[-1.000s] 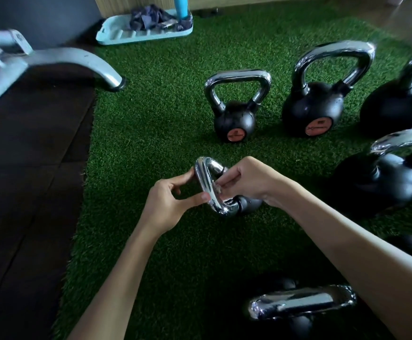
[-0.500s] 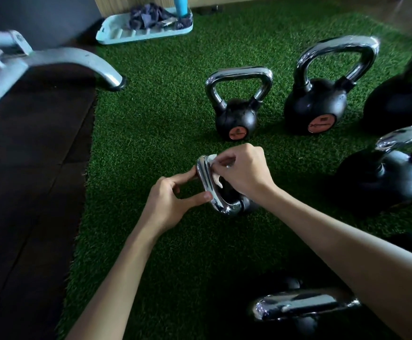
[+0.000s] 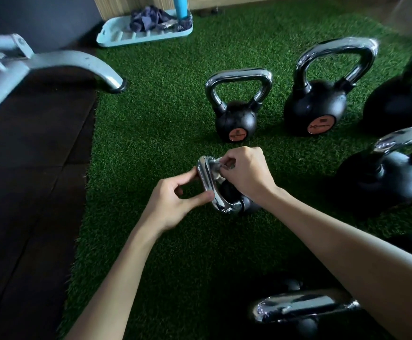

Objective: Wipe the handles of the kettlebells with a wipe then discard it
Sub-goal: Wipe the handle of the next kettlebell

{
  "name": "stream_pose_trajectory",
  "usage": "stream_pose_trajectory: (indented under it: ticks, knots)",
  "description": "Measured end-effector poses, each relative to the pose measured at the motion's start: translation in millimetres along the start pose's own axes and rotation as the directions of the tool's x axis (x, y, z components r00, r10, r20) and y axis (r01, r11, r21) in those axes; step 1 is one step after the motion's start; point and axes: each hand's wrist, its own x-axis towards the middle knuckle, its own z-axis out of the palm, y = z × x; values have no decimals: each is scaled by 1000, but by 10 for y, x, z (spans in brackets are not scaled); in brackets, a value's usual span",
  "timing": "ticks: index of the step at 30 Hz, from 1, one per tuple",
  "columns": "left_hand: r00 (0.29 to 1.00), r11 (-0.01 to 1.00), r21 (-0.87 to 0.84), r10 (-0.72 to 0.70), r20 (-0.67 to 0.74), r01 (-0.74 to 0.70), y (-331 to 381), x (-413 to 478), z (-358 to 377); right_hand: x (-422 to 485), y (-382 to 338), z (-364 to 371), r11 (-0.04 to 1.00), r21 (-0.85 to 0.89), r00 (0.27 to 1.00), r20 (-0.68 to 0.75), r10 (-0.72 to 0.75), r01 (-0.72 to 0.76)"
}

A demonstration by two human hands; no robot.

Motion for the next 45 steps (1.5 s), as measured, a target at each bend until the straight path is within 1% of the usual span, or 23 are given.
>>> stream_pose_trajectory:
  ticks: [2,4,5,7,10,12,14,17,19,20,22,25,29,34,36,37,39,41,43,45]
  knots:
    - [998,998,36,-40,-51,42,101,13,57,16,63,-76,999,-23,999,-14,41,-41]
    - [992,994,96,-43,-121,55,228,69,118,43,158,-228,994,6,993,-50,109,-109]
    - [990,991,127,-32,-135,49,287,110,136,49,211,-324,990,29,988,-71,139,-138]
    - [995,983,180,-15,-104,34,389,217,137,41,328,-517,980,63,974,-113,197,-191]
    - [999,959,282,6,51,-20,557,416,59,-19,482,-759,952,124,936,-185,300,-281]
    - [981,930,354,35,192,-102,718,571,24,-62,545,-880,934,165,909,-230,348,-316]
    - [940,882,422,60,336,-207,916,714,32,-100,574,-971,922,184,884,-272,381,-341]
    - [840,756,518,76,537,-400,1232,825,117,-144,571,-1108,914,172,850,-338,405,-367]
    - [788,695,534,76,611,-481,1358,846,189,-175,562,-1214,919,138,844,-363,395,-370]
    - [780,677,542,77,621,-499,1383,846,212,-193,554,-1261,920,125,845,-366,390,-371]
    - [784,662,551,88,615,-507,1377,847,204,-232,537,-1328,922,122,850,-359,385,-366]
    - [803,684,556,73,591,-471,1305,849,96,-282,508,-1346,932,119,866,-346,362,-342]
    - [799,692,537,96,593,-482,1256,805,36,-330,456,-1321,938,86,880,-326,345,-336]
    - [790,664,539,130,598,-518,1274,837,86,-314,396,-1348,924,127,859,-339,383,-362]
    - [782,655,542,123,611,-527,1277,876,73,-253,398,-1379,923,162,848,-363,386,-350]
    - [788,663,540,125,603,-519,1285,892,54,-206,401,-1394,922,185,845,-370,386,-340]
    - [820,721,500,165,549,-480,1321,940,-9,-92,411,-1414,918,231,843,-370,390,-324]
    - [871,778,450,244,427,-439,1395,1035,-64,56,406,-1445,913,265,852,-350,390,-310]
    - [909,792,455,299,291,-406,1502,1155,-108,227,391,-1501,901,302,857,-321,403,-310]
    - [929,793,487,283,239,-367,1649,1247,-168,395,375,-1605,878,358,848,-308,431,-316]
